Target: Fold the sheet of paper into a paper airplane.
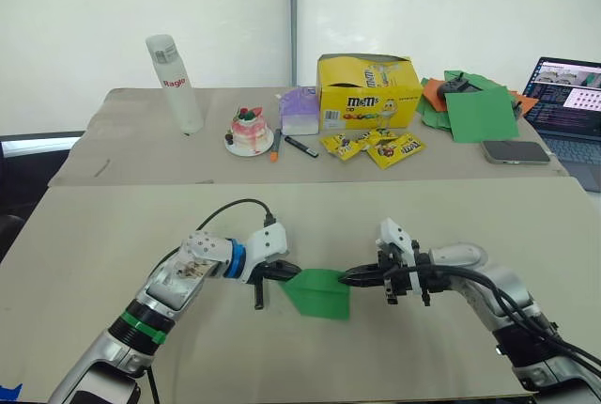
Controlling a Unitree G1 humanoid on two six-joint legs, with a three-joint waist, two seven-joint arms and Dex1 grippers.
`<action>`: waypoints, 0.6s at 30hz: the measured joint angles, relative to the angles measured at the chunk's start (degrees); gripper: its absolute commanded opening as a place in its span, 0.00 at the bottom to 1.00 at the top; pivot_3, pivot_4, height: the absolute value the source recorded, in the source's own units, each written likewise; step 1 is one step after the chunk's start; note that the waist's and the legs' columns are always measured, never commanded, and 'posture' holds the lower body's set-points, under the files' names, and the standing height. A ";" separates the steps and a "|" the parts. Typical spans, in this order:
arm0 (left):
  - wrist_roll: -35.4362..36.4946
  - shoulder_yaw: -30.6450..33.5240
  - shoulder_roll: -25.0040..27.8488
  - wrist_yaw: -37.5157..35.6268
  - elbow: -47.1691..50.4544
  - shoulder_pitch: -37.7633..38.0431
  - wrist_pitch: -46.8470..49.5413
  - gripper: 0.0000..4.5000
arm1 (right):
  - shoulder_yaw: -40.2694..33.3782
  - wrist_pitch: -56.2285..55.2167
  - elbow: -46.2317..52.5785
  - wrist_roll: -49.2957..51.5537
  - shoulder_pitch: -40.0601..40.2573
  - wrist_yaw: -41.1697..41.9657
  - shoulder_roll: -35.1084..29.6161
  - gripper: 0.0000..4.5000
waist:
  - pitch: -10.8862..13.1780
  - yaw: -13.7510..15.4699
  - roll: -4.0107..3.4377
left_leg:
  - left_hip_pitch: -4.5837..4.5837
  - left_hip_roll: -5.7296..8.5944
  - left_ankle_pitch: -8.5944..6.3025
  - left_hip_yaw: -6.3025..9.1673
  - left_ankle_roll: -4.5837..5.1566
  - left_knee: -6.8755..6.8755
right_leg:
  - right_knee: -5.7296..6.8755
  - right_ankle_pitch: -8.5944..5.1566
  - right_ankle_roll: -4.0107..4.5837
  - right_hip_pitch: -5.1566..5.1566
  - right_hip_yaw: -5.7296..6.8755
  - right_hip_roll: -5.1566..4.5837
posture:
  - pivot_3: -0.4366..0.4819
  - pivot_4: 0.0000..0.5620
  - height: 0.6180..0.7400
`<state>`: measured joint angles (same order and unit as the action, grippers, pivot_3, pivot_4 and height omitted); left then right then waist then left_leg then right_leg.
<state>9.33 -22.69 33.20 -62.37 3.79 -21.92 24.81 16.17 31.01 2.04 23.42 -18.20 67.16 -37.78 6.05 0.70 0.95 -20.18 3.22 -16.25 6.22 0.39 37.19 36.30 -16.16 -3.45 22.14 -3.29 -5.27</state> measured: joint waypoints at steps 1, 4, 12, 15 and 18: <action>-0.15 0.01 -0.17 0.12 -0.06 -0.01 -0.20 0.00 | 0.23 0.48 -0.76 -0.26 -0.48 0.12 0.12 0.00 | 0.00 0.01 0.00 | 0.00 0.00 0.00 0.00 0.00 0.00 | 0.00 0.00 0.00 0.00 0.00 0.00 | 0.48 0.27 1.00; -0.28 0.13 -0.66 0.59 -0.32 0.04 -0.84 0.00 | 1.05 1.51 -1.60 -0.75 -1.44 0.34 0.14 0.00 | -0.01 0.08 -0.01 | -0.01 0.01 0.00 0.01 0.00 0.00 | -0.01 0.00 0.00 0.01 0.00 -0.02 | 0.48 0.27 1.00; -0.09 4.20 -2.44 4.34 -2.57 0.91 -4.29 0.00 | 0.99 4.99 -1.66 -0.83 -2.17 0.17 0.48 0.00 | -0.01 0.05 0.00 | -0.03 0.00 0.00 0.02 0.00 0.00 | -0.03 0.00 0.00 0.02 0.01 -0.04 | 0.48 0.27 1.00; 3.21 8.44 -5.14 4.62 -2.77 -0.06 -6.36 0.00 | 1.07 5.00 -1.61 -1.34 -2.16 0.19 0.48 0.00 | -0.01 0.05 0.01 | -0.04 0.00 0.00 0.03 -0.01 0.01 | -0.04 0.00 0.00 0.02 0.02 -0.05 | 0.48 0.27 1.00; 5.61 10.10 -5.55 2.57 -1.49 -0.93 -7.72 0.00 | 1.11 5.03 -1.49 -1.54 -2.16 0.15 0.81 0.00 | -0.02 -0.15 -0.02 | -0.02 -0.01 0.00 0.02 -0.01 -0.03 | -0.04 0.00 0.00 0.02 0.00 -0.04 | 0.48 0.27 1.00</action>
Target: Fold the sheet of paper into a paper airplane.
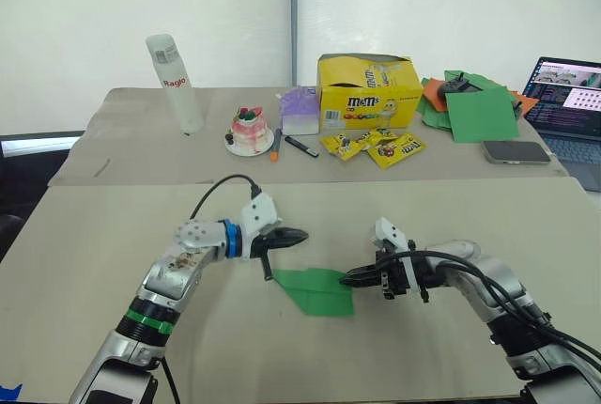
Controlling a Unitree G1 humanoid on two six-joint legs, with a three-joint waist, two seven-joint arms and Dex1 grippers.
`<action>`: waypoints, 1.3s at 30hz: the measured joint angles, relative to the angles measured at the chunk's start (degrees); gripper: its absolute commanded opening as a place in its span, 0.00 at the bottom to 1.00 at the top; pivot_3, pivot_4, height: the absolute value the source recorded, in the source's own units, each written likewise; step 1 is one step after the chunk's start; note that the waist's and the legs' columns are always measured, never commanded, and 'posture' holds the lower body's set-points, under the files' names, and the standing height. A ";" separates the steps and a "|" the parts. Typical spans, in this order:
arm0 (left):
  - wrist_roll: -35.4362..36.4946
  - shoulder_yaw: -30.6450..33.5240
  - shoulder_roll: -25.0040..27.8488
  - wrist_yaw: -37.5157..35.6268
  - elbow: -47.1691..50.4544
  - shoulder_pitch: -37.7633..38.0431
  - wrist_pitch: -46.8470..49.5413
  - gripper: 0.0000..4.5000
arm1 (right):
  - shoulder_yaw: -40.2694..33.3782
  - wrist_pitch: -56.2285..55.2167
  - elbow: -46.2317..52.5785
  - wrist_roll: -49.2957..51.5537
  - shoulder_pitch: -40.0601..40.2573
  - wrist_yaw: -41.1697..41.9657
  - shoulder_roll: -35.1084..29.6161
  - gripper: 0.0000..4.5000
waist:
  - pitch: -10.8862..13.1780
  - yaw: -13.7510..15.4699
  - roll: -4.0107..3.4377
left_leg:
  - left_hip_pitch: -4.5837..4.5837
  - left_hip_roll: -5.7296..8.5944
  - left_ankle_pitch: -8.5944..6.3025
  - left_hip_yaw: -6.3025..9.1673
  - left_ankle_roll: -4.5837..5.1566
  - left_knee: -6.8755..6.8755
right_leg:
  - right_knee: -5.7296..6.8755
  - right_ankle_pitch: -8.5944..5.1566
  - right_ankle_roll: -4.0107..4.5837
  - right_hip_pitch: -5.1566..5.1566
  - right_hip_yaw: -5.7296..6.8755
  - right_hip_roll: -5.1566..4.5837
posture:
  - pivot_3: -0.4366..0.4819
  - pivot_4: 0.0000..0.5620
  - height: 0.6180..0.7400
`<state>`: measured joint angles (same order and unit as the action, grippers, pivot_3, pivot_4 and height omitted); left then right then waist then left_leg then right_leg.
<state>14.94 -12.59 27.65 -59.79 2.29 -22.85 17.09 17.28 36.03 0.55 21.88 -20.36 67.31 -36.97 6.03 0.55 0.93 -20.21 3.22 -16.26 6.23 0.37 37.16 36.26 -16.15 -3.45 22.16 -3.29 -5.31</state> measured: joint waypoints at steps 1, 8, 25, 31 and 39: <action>0.03 -0.24 0.25 -0.83 0.20 0.23 -0.15 0.00 | 0.00 -0.02 0.05 -0.18 0.00 0.00 0.11 0.00 | 0.00 -0.05 -0.01 | 0.00 0.00 0.00 0.00 0.00 -0.03 | 0.00 0.00 0.00 0.01 0.00 0.00 | 0.48 0.27 1.00; -5.02 -7.18 3.82 -4.38 -0.74 2.24 -1.39 0.00 | -0.07 -0.41 0.01 -0.61 0.00 -0.07 0.32 0.00 | 0.00 -0.07 0.00 | 0.01 0.00 0.00 0.00 0.00 -0.04 | 0.00 0.00 0.01 0.01 0.00 0.04 | 0.48 0.27 1.00; 2.02 -0.30 -0.64 -3.88 -1.27 2.85 -0.61 0.00 | -0.49 -0.33 1.53 -0.79 1.18 -1.56 0.32 0.00 | -0.01 -0.13 -0.01 | 0.00 -0.03 0.00 0.01 0.00 -0.05 | 0.00 0.00 0.00 0.04 0.00 0.02 | 0.48 0.27 1.00; 4.81 -1.37 1.29 -7.80 3.51 7.69 -0.75 0.00 | -0.41 -0.23 1.61 -0.81 1.16 -1.71 0.32 0.00 | -0.01 -0.15 -0.02 | 0.01 -0.04 0.00 0.01 0.00 -0.10 | -0.02 0.00 0.01 0.03 -0.02 0.02 | 0.48 0.27 1.00; -3.38 -4.51 2.32 -5.48 -3.17 5.76 -4.05 0.00 | -0.45 1.06 2.28 -0.80 1.11 -2.04 0.32 0.00 | -0.02 -0.06 -0.02 | 0.02 -0.03 0.00 0.01 0.00 -0.12 | -0.04 0.01 0.02 0.03 0.00 0.03 | 0.48 0.27 1.00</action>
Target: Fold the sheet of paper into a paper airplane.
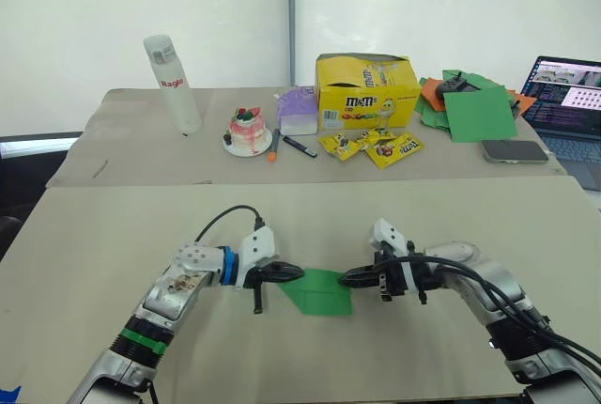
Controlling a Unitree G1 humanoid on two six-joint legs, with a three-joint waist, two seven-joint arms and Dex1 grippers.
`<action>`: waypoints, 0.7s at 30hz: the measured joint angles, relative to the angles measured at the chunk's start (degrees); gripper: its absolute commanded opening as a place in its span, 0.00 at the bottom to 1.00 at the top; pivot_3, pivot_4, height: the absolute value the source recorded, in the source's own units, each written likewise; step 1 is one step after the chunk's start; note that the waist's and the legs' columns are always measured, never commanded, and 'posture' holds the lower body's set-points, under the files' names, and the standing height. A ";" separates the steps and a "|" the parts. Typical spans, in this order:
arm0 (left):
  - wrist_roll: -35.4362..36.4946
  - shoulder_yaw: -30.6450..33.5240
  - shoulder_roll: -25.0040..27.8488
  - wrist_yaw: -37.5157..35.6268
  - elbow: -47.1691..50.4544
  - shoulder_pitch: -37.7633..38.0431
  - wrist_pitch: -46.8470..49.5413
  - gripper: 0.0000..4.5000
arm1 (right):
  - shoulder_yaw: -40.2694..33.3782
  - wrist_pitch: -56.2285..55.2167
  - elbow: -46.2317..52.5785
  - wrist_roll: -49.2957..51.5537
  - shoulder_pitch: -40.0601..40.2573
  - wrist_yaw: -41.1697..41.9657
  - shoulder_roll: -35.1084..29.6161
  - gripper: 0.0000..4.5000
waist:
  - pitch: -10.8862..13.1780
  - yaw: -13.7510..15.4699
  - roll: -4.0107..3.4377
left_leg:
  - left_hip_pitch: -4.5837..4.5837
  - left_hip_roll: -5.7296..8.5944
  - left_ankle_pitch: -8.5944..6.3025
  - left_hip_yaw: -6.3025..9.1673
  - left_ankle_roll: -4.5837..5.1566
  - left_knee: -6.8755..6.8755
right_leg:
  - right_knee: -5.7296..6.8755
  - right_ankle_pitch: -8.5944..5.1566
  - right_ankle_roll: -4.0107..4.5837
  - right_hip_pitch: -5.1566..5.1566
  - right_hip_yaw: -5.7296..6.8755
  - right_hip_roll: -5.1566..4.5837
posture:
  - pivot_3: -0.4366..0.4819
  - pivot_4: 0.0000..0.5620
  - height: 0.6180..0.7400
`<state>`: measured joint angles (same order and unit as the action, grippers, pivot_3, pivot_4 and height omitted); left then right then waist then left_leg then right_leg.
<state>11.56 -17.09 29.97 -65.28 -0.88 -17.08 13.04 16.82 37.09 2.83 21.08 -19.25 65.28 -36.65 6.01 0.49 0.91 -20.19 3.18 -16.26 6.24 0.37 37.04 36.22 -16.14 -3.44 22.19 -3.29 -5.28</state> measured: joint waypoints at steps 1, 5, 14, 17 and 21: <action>0.00 -0.13 -0.03 -0.23 0.00 0.03 -0.24 0.00 | 0.00 0.05 0.03 0.01 0.00 -0.01 0.00 0.00 | 0.00 -0.01 0.00 | 0.00 0.01 0.00 0.00 0.00 -0.01 | 0.00 0.00 0.00 0.00 0.00 -0.01 | 0.48 0.27 1.00; 0.30 -1.21 -0.70 -1.23 0.58 1.94 -0.21 0.00 | -0.01 0.57 0.44 0.05 0.03 0.03 -0.13 0.00 | 0.00 0.01 0.00 | 0.00 0.00 0.00 0.00 0.00 -0.02 | 0.00 0.00 0.00 0.00 -0.01 -0.01 | 0.48 0.27 1.00; -0.31 -1.64 -0.02 -1.30 0.78 2.38 -1.37 0.00 | -0.40 1.88 0.60 0.72 -0.02 -0.15 -0.06 0.07 | 0.00 0.10 0.00 | 0.00 0.00 0.00 0.00 0.00 -0.02 | -0.01 0.00 0.00 0.00 0.00 -0.02 | 0.48 0.27 1.00; -0.45 -1.74 -0.03 -1.26 0.15 2.24 -2.30 0.00 | -0.77 2.76 0.64 1.82 -0.01 0.08 0.00 0.26 | 0.00 0.13 0.00 | 0.00 0.00 0.00 0.00 0.00 -0.02 | -0.01 0.00 0.00 -0.01 0.00 -0.02 | 0.48 0.27 1.00; -0.85 -1.91 -0.04 -1.27 -0.66 1.85 -3.71 0.00 | -2.67 2.04 1.37 2.32 0.19 -0.87 0.08 0.57 | 0.00 0.16 -0.01 | -0.01 0.01 0.00 0.00 0.00 -0.02 | 0.00 0.00 0.00 0.00 0.00 -0.03 | 0.48 0.27 1.00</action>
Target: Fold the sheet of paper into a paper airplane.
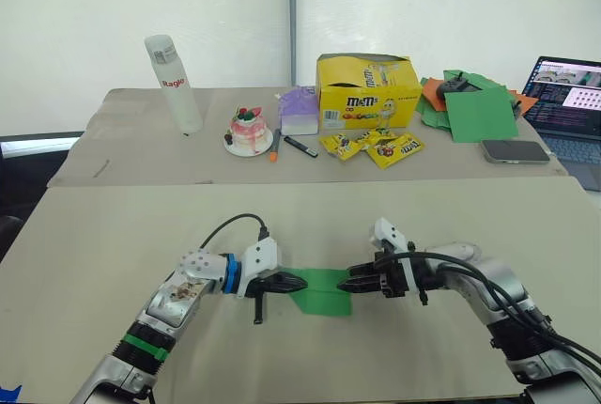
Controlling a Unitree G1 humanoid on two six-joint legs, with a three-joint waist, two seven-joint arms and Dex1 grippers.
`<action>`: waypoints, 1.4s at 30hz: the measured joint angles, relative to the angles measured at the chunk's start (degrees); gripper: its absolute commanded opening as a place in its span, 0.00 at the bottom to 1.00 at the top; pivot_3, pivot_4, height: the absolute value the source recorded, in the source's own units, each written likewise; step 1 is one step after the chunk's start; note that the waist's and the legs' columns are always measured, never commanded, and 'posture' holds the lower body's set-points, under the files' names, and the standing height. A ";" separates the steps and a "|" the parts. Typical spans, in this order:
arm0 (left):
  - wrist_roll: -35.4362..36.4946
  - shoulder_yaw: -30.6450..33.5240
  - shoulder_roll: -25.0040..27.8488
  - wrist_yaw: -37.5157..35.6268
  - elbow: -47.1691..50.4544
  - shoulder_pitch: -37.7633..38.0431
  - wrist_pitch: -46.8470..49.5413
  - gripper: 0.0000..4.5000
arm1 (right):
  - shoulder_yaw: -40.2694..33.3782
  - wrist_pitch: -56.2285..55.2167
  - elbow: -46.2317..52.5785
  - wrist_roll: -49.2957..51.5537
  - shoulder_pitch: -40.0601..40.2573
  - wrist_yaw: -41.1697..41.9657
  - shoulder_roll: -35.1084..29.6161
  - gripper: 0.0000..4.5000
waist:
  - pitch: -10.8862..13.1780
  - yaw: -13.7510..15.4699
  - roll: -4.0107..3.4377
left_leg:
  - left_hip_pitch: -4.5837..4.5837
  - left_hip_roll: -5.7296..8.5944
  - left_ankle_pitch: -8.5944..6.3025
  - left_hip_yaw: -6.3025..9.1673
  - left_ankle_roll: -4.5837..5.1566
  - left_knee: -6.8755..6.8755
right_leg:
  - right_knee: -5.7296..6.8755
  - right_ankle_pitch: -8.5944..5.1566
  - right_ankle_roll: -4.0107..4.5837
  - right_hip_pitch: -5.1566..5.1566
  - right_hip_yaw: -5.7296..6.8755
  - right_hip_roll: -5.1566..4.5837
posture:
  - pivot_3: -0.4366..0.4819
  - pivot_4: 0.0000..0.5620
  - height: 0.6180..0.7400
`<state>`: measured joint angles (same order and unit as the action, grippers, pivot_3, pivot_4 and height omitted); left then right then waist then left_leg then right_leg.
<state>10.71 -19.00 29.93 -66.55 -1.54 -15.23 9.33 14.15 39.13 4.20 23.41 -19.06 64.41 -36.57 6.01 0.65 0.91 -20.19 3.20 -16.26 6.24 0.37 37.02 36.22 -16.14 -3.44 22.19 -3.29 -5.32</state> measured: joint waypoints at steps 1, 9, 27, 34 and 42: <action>-0.27 -0.10 0.00 0.03 -0.51 -0.25 -0.85 0.00 | -2.20 -0.15 0.08 0.74 -0.10 -0.69 0.59 0.57 | 0.00 0.01 0.00 | 0.00 0.00 0.00 0.00 0.00 0.00 | 0.00 0.00 0.00 0.00 0.00 0.00 | 0.48 0.27 1.00; -0.40 -0.24 -1.07 0.73 -0.95 -0.57 -0.73 0.00 | -2.05 -8.95 6.54 -1.43 1.24 -1.21 2.12 0.21 | 0.00 -0.01 -0.01 | -0.01 -0.01 0.00 0.00 0.00 -0.03 | -0.01 0.00 0.00 0.01 0.02 0.01 | 0.48 0.27 1.00; -1.69 -1.18 0.18 0.38 0.26 -0.65 -1.12 0.00 | 2.94 -28.73 0.84 -8.99 11.57 -3.24 4.26 0.01 | -0.04 0.20 -0.05 | 0.08 0.06 0.01 0.00 -0.01 0.01 | -0.01 0.00 0.00 -0.13 0.02 -0.01 | 0.48 0.27 1.00; -1.67 -1.45 -0.20 0.03 -0.95 -1.51 -1.61 0.00 | -3.81 -25.52 0.61 -5.25 14.40 -3.50 0.96 0.01 | -0.04 0.23 -0.05 | 0.09 0.06 0.00 -0.01 0.00 0.01 | 0.00 0.00 0.00 -0.14 0.01 -0.01 | 0.48 0.27 1.00; -1.66 -1.45 -0.26 -0.05 -1.42 -1.69 -1.83 0.00 | -6.86 -21.59 1.62 -2.77 14.84 -5.53 1.56 0.01 | -0.05 0.06 -0.06 | 0.08 0.04 0.00 -0.02 0.00 0.00 | 0.02 0.00 0.00 -0.11 0.00 0.01 | 0.48 0.27 1.00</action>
<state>9.05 -20.45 29.67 -66.61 -2.96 -16.91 7.50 7.30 17.54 5.82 20.64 -4.22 58.88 -35.01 5.96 0.71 0.85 -20.11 3.24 -16.25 6.22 0.37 37.02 36.23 -16.14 -3.44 22.08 -3.29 -5.31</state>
